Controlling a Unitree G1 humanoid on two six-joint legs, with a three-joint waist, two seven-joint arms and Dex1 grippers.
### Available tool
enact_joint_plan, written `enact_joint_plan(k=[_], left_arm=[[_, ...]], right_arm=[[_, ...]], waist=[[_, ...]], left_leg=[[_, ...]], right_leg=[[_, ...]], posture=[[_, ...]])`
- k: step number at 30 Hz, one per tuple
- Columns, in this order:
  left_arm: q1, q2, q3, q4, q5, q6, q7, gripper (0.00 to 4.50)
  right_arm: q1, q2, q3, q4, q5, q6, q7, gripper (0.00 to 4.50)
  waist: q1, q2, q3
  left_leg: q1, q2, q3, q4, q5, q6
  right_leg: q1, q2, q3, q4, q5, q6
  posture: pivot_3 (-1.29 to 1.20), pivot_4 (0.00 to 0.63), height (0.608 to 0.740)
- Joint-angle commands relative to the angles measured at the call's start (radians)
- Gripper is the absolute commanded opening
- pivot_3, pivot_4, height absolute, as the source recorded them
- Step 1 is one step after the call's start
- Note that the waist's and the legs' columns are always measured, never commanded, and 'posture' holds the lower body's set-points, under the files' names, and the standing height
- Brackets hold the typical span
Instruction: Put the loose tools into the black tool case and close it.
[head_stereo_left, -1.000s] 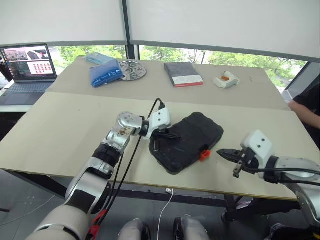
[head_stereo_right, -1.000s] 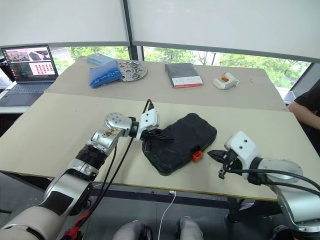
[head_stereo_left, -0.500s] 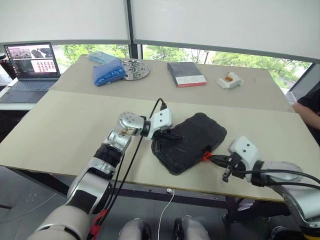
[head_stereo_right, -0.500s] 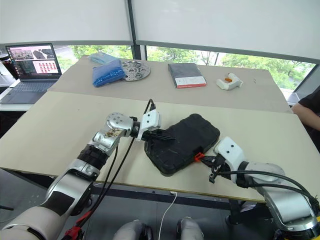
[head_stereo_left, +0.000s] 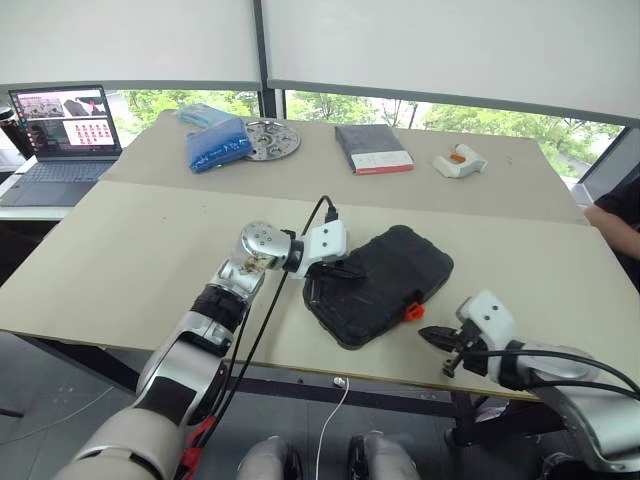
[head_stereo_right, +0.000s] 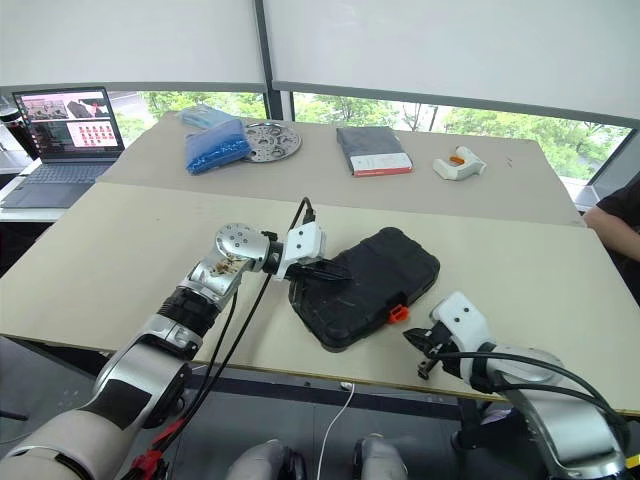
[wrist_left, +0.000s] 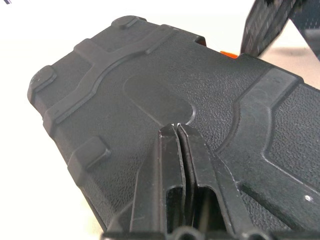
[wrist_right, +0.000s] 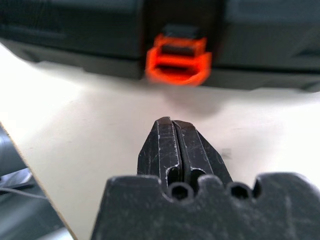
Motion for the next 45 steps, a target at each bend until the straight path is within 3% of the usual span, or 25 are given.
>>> enact_joint_plan(k=[1,18,26,38,45], left_arm=[[0.007,-0.014,-0.040,0.043,0.051,-0.043,-0.004,0.14],[0.031,-0.012,-0.093,0.104,0.139,-0.177,-0.011,0.14],[0.019,-0.022,-0.087,0.122,0.139,-0.183,-0.024,0.14],[0.017,-0.025,-0.087,0.132,0.140,-0.186,-0.031,0.14],[0.020,-0.018,-0.069,0.136,0.140,-0.180,-0.011,0.14]], right_arm=[[-0.072,0.005,0.005,-0.007,-0.007,-0.014,-0.010,0.00],[-0.158,-0.021,-0.013,-0.046,-0.001,-0.011,-0.013,0.00],[-0.176,-0.057,0.030,-0.033,-0.095,-0.080,-0.014,0.00],[-0.283,-0.029,0.057,-0.026,-0.107,-0.067,0.008,0.00],[-0.268,-0.027,0.073,0.000,-0.127,-0.088,0.021,0.00]], waist=[[0.000,0.000,0.000],[-0.011,0.000,0.000],[-0.010,0.001,0.000],[-0.025,0.001,-0.001],[-0.009,0.003,-0.003]], left_leg=[[0.000,0.000,0.000,0.000,0.000,0.000],[0.001,0.000,0.000,0.000,0.000,0.000],[0.001,0.000,0.000,0.000,0.000,0.001],[0.001,0.000,0.000,0.000,-0.001,0.001],[0.000,0.001,-0.001,-0.001,-0.002,0.003]], right_leg=[[0.000,0.000,0.000,0.000,0.000,0.000],[0.000,0.000,0.000,0.000,0.001,0.000],[0.001,0.000,0.000,0.000,0.001,0.001],[0.000,0.000,0.000,0.000,0.001,0.001],[0.001,-0.001,-0.002,-0.003,0.001,0.000]], posture=[[0.00,0.150,0.718],[0.00,0.150,0.718],[0.00,0.150,0.718],[0.00,0.150,0.718],[0.00,0.150,0.718]])
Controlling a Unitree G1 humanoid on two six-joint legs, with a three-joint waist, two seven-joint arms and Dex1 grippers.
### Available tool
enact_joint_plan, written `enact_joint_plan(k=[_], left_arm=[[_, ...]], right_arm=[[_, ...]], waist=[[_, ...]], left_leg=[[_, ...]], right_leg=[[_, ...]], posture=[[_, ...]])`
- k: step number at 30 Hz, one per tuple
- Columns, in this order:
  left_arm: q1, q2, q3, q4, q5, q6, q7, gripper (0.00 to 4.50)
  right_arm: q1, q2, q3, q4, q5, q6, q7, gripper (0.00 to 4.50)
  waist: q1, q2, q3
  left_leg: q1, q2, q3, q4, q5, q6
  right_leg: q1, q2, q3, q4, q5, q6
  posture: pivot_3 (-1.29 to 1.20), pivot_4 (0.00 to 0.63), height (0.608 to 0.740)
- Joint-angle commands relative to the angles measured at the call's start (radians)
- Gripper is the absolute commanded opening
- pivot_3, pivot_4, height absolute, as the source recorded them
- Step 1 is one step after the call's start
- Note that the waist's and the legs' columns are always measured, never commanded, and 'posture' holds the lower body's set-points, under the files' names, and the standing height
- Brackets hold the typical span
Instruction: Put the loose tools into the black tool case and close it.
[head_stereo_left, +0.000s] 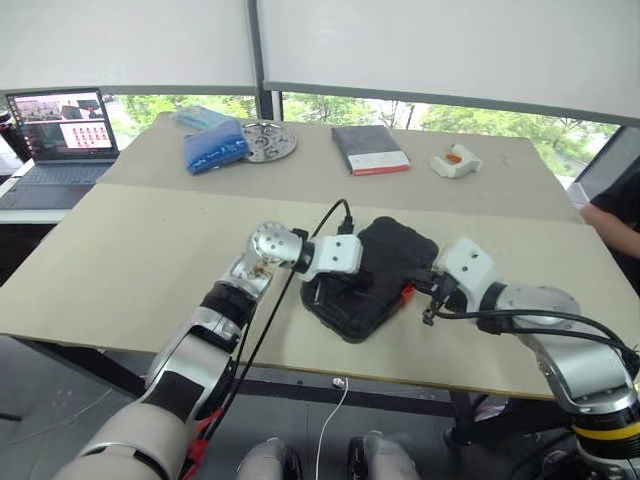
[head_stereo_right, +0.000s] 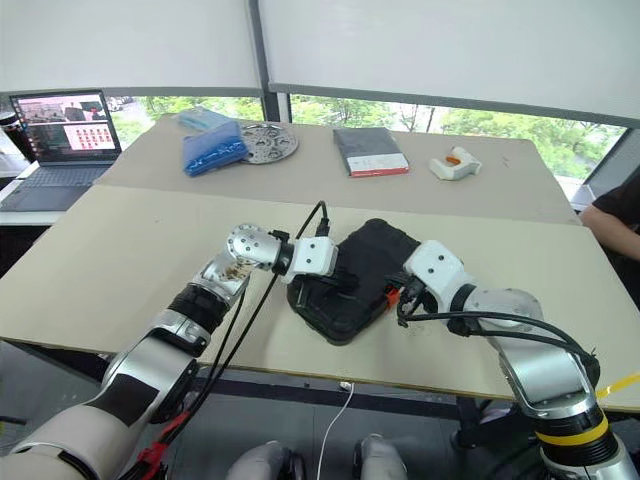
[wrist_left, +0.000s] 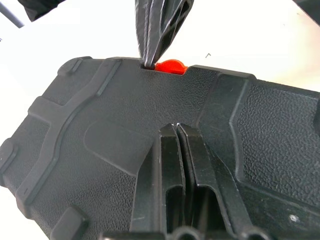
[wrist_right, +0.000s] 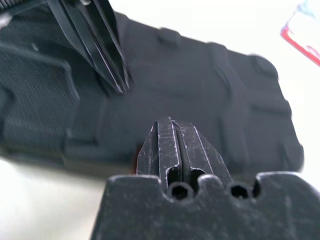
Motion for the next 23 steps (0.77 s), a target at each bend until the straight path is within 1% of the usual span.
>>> enact_joint_plan(k=[1,3,5,6,7,8,9,10,11,12,13,14,16,17,19,23], left_arm=[[0.052,0.028,-0.022,0.045,0.038,0.037,0.000,0.14],[0.060,0.052,0.027,0.023,-0.010,0.103,-0.006,0.14],[0.066,0.073,0.067,-0.002,-0.048,0.163,-0.010,0.65],[0.068,0.087,0.088,-0.020,-0.070,0.204,-0.016,0.77],[0.072,0.108,0.115,-0.045,-0.098,0.255,-0.029,1.09],[0.078,0.151,0.149,-0.075,-0.132,0.310,-0.049,1.53],[0.088,0.198,0.182,-0.110,-0.163,0.362,-0.073,1.84],[0.101,0.278,0.233,-0.158,-0.216,0.431,-0.123,2.18],[0.111,0.352,0.278,-0.206,-0.267,0.504,-0.169,2.52],[0.117,0.415,0.314,-0.249,-0.315,0.573,-0.206,2.95],[0.113,0.476,0.350,-0.285,-0.358,0.647,-0.233,3.30],[0.108,0.519,0.374,-0.316,-0.390,0.713,-0.242,3.44],[0.100,0.599,0.413,-0.340,-0.429,0.804,-0.264,4.28],[0.103,0.626,0.423,-0.346,-0.442,0.830,-0.277,4.48],[0.121,0.659,0.443,-0.349,-0.457,0.845,-0.284,4.48],[0.195,0.664,0.445,-0.380,-0.441,0.797,-0.255,4.48]], right_arm=[[0.013,-0.009,-0.064,-0.029,0.029,0.007,0.009,0.00],[0.025,-0.013,-0.148,-0.055,0.108,0.067,0.028,0.00],[0.037,-0.018,-0.214,-0.071,0.177,0.115,0.048,0.60],[0.047,-0.026,-0.246,-0.077,0.209,0.135,0.064,0.76],[0.065,-0.042,-0.284,-0.084,0.246,0.149,0.095,1.14],[0.092,-0.066,-0.334,-0.092,0.295,0.156,0.146,1.50],[0.122,-0.093,-0.386,-0.091,0.342,0.162,0.202,1.86],[0.152,-0.135,-0.449,-0.068,0.388,0.169,0.275,2.25],[0.173,-0.177,-0.502,-0.037,0.424,0.173,0.342,2.51],[0.182,-0.215,-0.541,-0.009,0.456,0.183,0.390,2.96],[0.189,-0.258,-0.575,0.028,0.482,0.189,0.444,3.29],[0.196,-0.296,-0.600,0.061,0.501,0.193,0.491,3.43],[0.219,-0.370,-0.634,0.123,0.514,0.178,0.596,4.29],[0.229,-0.397,-0.639,0.145,0.510,0.162,0.631,4.48],[0.233,-0.425,-0.625,0.197,0.473,0.101,0.667,4.48],[0.191,-0.416,-0.578,0.250,0.457,0.061,0.649,4.48]], waist=[[0.000,0.000,0.000],[0.000,0.000,0.000],[-0.009,0.000,0.000],[-0.015,0.000,0.000],[-0.018,0.000,0.000],[-0.019,0.000,0.000],[-0.021,0.000,0.000],[-0.022,0.000,0.000],[-0.029,-0.001,0.002],[-0.034,-0.001,0.002],[-0.039,-0.001,0.003],[-0.037,-0.002,0.004],[-0.021,-0.002,0.005],[-0.013,-0.002,0.005],[0.003,-0.002,0.004],[0.014,-0.002,0.005]], left_leg=[[0.000,0.000,0.000,0.000,0.000,0.000],[0.000,0.000,0.000,0.000,0.000,0.000],[0.000,0.000,0.000,0.000,0.000,0.000],[0.000,0.001,0.000,0.000,0.000,0.000],[0.000,0.001,0.000,0.000,0.000,-0.001],[0.001,0.001,0.000,-0.001,0.001,-0.001],[0.001,0.001,0.000,-0.002,0.001,-0.002],[0.001,0.002,0.000,-0.004,0.002,-0.003],[0.001,0.002,0.000,-0.004,0.002,-0.004],[0.000,0.003,0.000,-0.006,0.003,-0.005],[0.000,0.003,0.000,-0.008,0.004,-0.006],[0.000,0.003,0.000,-0.009,0.004,-0.007],[0.000,0.003,0.000,-0.009,0.005,-0.008],[0.001,0.003,0.000,-0.009,0.004,-0.007],[0.002,0.002,0.000,-0.009,0.003,-0.006],[0.001,-0.001,0.000,-0.008,0.002,-0.005]], right_leg=[[0.000,0.000,0.000,-0.001,0.000,0.000],[0.001,0.000,0.000,-0.001,0.000,0.000],[0.000,0.000,0.000,0.000,0.000,0.001],[0.000,0.000,0.000,0.000,0.000,0.001],[0.000,0.001,0.000,0.000,0.000,0.001],[0.000,0.001,0.000,0.000,0.000,0.000],[0.000,0.002,0.000,0.000,0.000,0.000],[-0.001,0.003,0.001,0.000,0.000,0.000],[-0.002,0.003,0.000,0.000,0.000,-0.001],[-0.003,0.004,0.001,0.000,-0.001,-0.002],[-0.004,0.005,0.001,0.000,-0.001,-0.002],[-0.004,0.006,0.001,0.000,-0.001,-0.003],[-0.004,0.005,0.000,-0.001,-0.002,-0.003],[-0.003,0.004,0.000,-0.001,-0.002,-0.003],[-0.001,0.003,-0.001,-0.004,-0.002,-0.003],[-0.001,-0.001,-0.001,-0.005,-0.001,-0.001]], posture=[[0.00,0.150,0.718],[0.00,0.150,0.718],[0.00,0.150,0.718],[0.00,0.150,0.718],[0.00,0.150,0.718],[0.00,0.150,0.718],[0.00,0.150,0.718],[0.00,0.150,0.718],[0.00,0.150,0.718],[0.00,0.150,0.718],[0.00,0.150,0.718],[0.00,0.150,0.718],[0.00,0.150,0.718],[0.00,0.150,0.718],[0.00,0.150,0.718],[0.00,0.150,0.718]])
